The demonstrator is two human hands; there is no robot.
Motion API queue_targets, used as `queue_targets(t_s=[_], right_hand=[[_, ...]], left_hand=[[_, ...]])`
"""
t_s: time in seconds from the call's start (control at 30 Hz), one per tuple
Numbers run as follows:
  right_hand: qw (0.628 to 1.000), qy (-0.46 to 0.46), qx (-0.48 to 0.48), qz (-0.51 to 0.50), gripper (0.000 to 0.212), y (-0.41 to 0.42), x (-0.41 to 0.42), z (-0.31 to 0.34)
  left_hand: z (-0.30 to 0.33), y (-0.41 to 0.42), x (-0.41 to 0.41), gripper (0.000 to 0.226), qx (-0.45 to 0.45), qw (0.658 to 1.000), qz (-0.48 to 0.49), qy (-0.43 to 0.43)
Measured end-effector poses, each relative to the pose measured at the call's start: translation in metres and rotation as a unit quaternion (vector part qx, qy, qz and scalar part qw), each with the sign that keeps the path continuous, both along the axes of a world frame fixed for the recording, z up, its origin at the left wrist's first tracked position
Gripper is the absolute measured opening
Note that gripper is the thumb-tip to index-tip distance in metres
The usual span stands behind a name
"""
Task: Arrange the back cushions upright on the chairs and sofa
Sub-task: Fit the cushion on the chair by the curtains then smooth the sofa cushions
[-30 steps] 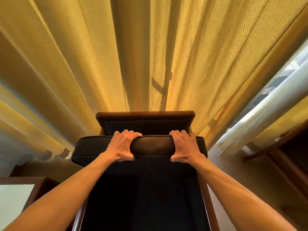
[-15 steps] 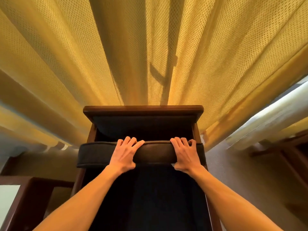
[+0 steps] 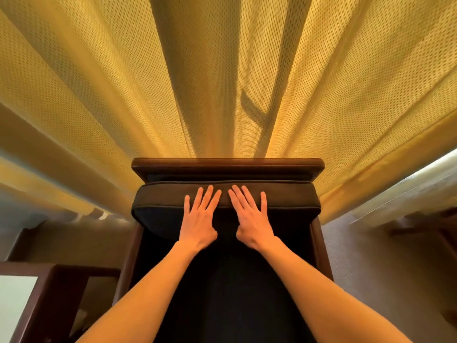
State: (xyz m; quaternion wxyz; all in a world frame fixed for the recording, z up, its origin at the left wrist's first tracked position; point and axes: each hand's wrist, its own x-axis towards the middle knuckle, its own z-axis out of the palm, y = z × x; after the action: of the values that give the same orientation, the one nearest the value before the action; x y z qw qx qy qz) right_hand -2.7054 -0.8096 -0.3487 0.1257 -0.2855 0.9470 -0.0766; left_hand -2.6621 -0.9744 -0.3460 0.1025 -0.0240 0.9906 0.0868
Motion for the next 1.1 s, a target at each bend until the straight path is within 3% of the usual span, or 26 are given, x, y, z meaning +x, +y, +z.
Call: queue_targets(t_s=[0.1, 0.4, 0.7, 0.87, 1.03, 1.1], right_hand=[[1.0, -0.004, 0.022, 0.001, 0.106, 0.016, -0.016, -0.003], [0.992, 0.037, 0.063, -0.102, 0.1, 0.091, -0.033, -0.003], [0.984, 0.026, 0.09, -0.149, 0.095, 0.105, -0.025, -0.005], [0.98, 0.047, 0.076, -0.175, 0.089, 0.105, -0.019, -0.013], [0.976, 0.075, 0.041, -0.202, 0.08, 0.112, -0.004, -0.017], [0.973, 0.08, 0.04, -0.213, 0.079, 0.114, 0.002, -0.021]], left_hand=[[-0.003, -0.018, -0.009, 0.114, -0.013, 0.999, -0.02, -0.027], [0.001, -0.122, 0.015, 0.113, -0.027, 0.996, 0.066, -0.059], [-0.004, -0.119, 0.018, 0.101, -0.031, 0.995, 0.087, -0.035], [-0.016, -0.065, 0.026, 0.09, -0.087, 0.995, 0.003, 0.045], [-0.008, -0.07, -0.006, 0.089, -0.146, 0.985, -0.077, 0.039], [-0.01, -0.072, -0.004, 0.086, -0.13, 0.987, -0.078, 0.052]])
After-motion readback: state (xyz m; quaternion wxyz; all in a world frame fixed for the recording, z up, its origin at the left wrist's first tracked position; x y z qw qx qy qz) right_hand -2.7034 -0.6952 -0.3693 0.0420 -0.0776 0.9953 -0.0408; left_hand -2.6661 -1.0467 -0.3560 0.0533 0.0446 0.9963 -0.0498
